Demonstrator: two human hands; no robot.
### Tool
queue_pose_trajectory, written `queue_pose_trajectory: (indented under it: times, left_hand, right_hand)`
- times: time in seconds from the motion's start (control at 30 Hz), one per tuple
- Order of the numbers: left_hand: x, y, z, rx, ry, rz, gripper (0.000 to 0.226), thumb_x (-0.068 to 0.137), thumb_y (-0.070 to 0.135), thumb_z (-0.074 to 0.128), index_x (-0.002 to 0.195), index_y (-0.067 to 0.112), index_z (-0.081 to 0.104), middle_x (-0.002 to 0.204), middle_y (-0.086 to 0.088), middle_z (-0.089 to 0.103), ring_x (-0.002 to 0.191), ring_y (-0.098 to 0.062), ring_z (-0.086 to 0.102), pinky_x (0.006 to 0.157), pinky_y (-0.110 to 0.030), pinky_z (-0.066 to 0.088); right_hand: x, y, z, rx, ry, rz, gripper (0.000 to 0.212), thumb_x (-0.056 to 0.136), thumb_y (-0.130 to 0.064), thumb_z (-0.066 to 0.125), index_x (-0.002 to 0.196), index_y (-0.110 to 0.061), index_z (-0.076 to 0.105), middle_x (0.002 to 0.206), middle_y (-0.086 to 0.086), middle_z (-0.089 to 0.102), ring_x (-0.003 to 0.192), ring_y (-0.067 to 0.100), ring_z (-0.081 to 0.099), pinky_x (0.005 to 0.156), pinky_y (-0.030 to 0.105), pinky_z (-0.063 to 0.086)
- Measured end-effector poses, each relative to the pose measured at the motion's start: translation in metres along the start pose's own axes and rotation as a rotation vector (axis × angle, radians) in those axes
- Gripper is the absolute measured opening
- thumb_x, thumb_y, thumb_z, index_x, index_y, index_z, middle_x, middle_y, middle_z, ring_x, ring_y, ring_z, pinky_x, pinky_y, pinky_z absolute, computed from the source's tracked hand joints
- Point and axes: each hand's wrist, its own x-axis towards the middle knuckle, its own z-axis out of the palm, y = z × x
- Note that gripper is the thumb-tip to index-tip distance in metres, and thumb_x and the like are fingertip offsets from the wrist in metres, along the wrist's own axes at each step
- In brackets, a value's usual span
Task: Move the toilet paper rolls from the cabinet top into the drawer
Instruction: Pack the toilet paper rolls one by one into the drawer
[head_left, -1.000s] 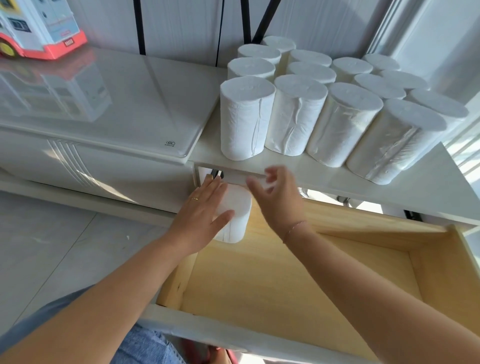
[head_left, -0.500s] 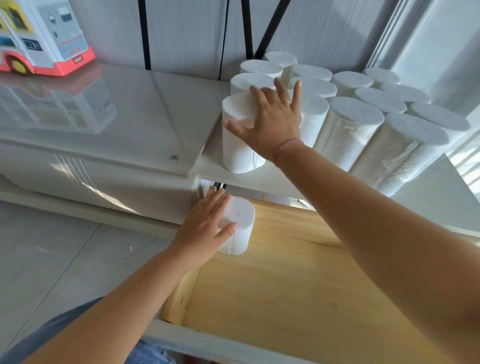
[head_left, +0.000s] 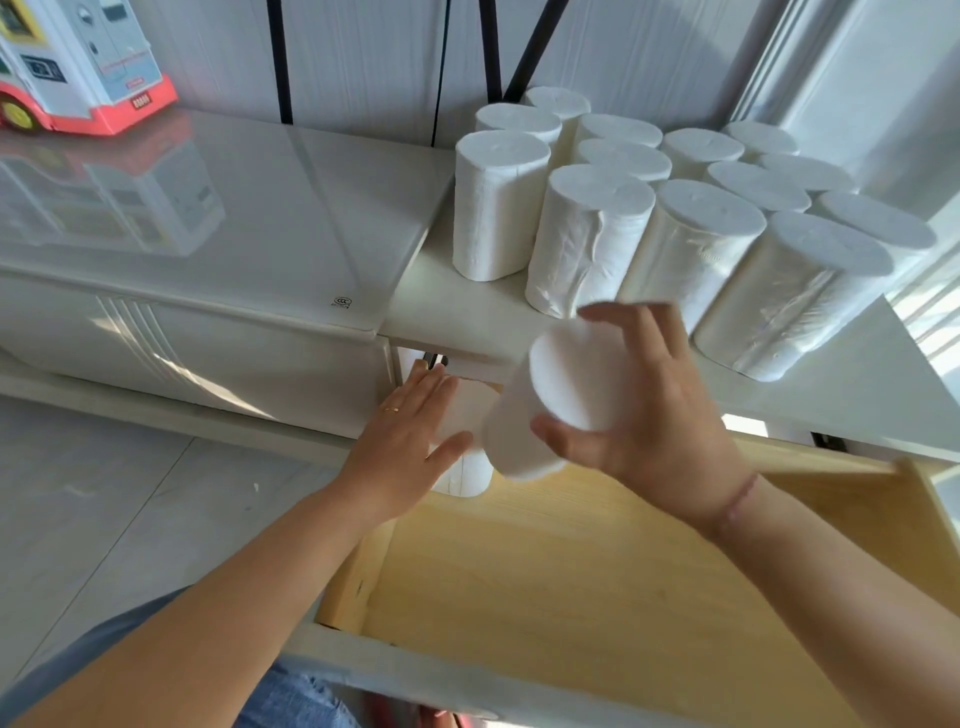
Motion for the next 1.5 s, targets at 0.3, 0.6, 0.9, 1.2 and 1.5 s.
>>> queue_pose_trajectory:
  times: [0.3, 0.6, 0.9, 1.2, 1.5]
  left_hand:
    - [0.0, 0.005, -0.004, -0.023, 0.005, -0.013, 0.065, 0.095, 0.045, 0.04, 0.149, 0.021, 0.015, 0.159, 0.007, 0.004, 0.143, -0.004, -0.008, 0.107, -0.013, -0.007]
    - [0.0, 0.004, -0.003, -0.016, 0.002, -0.023, 0.066, 0.094, 0.047, 0.039, 0.15, 0.021, 0.013, 0.158, 0.008, 0.003, 0.143, -0.004, -0.008, 0.11, -0.017, -0.003]
    - [0.0, 0.003, -0.003, -0.04, 0.008, -0.027, 0.066, 0.094, 0.049, 0.038, 0.149, 0.021, 0.016, 0.158, 0.01, 0.003, 0.142, -0.001, -0.007, 0.109, -0.016, -0.002]
    - [0.0, 0.004, -0.002, -0.063, 0.028, -0.037, 0.064, 0.094, 0.044, 0.045, 0.148, 0.019, 0.021, 0.158, 0.007, 0.007, 0.143, -0.003, -0.005, 0.111, -0.019, 0.0]
    - [-0.003, 0.007, 0.001, 0.208, -0.009, -0.038, 0.066, 0.094, 0.054, 0.024, 0.149, 0.02, 0.012, 0.159, 0.004, 0.0, 0.144, -0.012, -0.009, 0.116, -0.036, -0.004]
  right_hand:
    - [-0.05, 0.068, 0.046, -0.019, -0.217, 0.306, 0.086, 0.057, -0.039, 0.087, 0.13, -0.026, 0.043, 0.118, -0.009, 0.03, 0.112, 0.019, 0.042, 0.097, 0.034, 0.044]
    - [-0.043, 0.086, 0.043, 0.131, -0.412, 0.611, 0.073, 0.081, -0.06, 0.059, 0.14, -0.029, 0.029, 0.135, 0.0, 0.046, 0.101, 0.014, 0.051, 0.084, 0.03, 0.047]
    - [-0.063, 0.035, 0.063, 0.782, -0.625, 1.096, 0.038, 0.092, -0.036, 0.06, 0.124, -0.019, 0.047, 0.109, 0.01, 0.056, 0.069, 0.025, 0.065, 0.069, 0.029, 0.06]
    - [-0.056, -0.008, 0.107, 1.031, -0.555, 1.257, 0.051, 0.093, -0.04, 0.058, 0.126, -0.004, 0.046, 0.111, 0.017, 0.054, 0.087, 0.029, 0.06, 0.087, 0.034, 0.053]
    - [-0.025, 0.01, 0.064, 0.027, -0.421, 0.48, 0.039, 0.092, -0.042, 0.057, 0.107, -0.007, 0.063, 0.101, 0.009, 0.069, 0.089, 0.024, 0.063, 0.082, 0.036, 0.049]
